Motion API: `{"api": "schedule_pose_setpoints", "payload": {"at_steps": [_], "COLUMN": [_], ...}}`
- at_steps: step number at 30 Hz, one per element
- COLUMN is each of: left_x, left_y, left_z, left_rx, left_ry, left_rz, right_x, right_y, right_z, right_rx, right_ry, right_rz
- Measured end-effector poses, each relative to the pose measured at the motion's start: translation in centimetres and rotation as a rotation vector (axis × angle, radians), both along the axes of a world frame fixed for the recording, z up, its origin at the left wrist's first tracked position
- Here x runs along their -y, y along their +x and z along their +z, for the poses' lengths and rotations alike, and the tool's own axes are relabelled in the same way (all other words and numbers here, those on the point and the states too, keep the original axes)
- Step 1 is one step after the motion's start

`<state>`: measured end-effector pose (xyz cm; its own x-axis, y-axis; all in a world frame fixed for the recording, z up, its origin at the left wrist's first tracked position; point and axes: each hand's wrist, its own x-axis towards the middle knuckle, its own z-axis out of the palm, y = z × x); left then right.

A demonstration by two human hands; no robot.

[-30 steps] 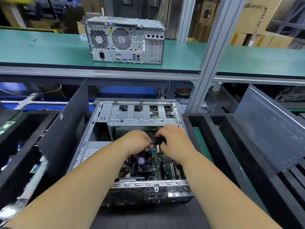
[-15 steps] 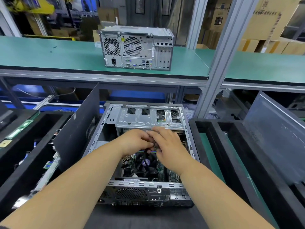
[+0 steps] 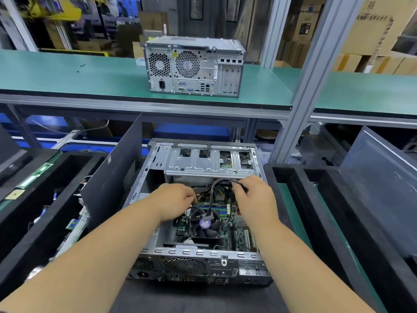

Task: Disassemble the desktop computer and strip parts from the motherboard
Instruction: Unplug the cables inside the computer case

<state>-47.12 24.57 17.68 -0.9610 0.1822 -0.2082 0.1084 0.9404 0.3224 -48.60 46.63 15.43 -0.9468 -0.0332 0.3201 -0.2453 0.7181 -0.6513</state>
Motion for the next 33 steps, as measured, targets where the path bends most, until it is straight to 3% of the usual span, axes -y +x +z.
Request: {"api": "schedule_pose_setpoints", "payload": {"at_steps": [4,7,9,11,17,19,22,25,27,29,33], "left_x": [1.0,1.9,2.5,2.9,3.6,3.6,3.6,3.5,3.5,3.5,3.6], "left_y": [-0.1,-0.3,-0.6,-0.8,-1.0,-1.0,-1.1,-1.2,-1.1,-0.8,-0.4], "left_z": [0.0,-0.1,-0.2,-0.2,0.1,0.6,1.4,1.8,2.0,2.6,3.6], "left_rx": [0.159,0.14,0.037,-0.071,-0.21,-0.241,-0.222,-0.192,-0.194,-0.226,-0.266], "left_ry": [0.29,0.18,0.073,0.094,0.636,0.797,0.926,0.877,0.825,0.753,0.537], "left_rz": [0.032,-0.044,-0.036,0.009,0.296,0.365,0.442,0.391,0.337,0.262,0.086], "right_x": [-0.3,-0.3,-0.2,0.0,0.4,0.4,0.9,1.1,0.9,0.7,2.3], "right_y": [0.1,0.1,0.1,0.1,0.4,0.5,-1.1,-2.9,-3.1,-3.4,-4.4], "right_z": [0.1,0.0,-0.1,-0.1,-0.5,-0.7,-1.0,-1.6,-2.1,-2.6,-2.2], "right_rx": [0.038,0.078,0.108,0.146,0.291,0.357,0.616,0.837,0.815,0.745,0.793], "right_ry": [-0.028,-0.004,0.06,0.118,0.114,-0.002,-0.188,-0.199,-0.169,-0.011,0.253], "right_rz": [-0.032,0.017,0.066,0.106,0.206,0.195,0.179,0.203,0.151,0.126,0.258]}}
